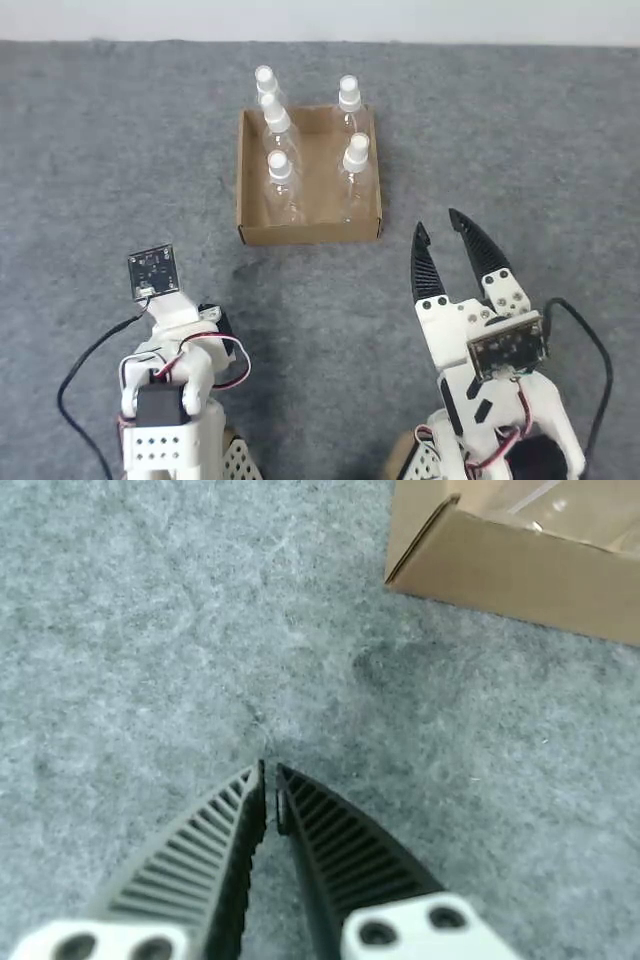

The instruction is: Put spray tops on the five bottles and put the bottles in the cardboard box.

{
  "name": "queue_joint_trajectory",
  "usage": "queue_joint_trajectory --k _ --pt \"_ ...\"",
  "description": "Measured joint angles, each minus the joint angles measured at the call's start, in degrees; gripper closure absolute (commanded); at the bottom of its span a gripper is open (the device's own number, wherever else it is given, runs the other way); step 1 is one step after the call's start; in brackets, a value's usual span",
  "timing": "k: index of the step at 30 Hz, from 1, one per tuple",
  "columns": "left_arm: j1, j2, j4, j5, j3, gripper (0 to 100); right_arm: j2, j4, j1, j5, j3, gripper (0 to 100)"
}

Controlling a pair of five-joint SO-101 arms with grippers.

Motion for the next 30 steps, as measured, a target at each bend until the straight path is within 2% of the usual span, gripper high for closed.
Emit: queue_joint_trajectory --k 23,30 --pt "0.00 0.00 0.00 0.00 0.00 99 0.79 0.00 0.26 0.00 16.97 92.0" --pt "0.00 0.00 0.00 0.00 0.00 99 0.88 -4.40 0.26 0.18 23.47 92.0"
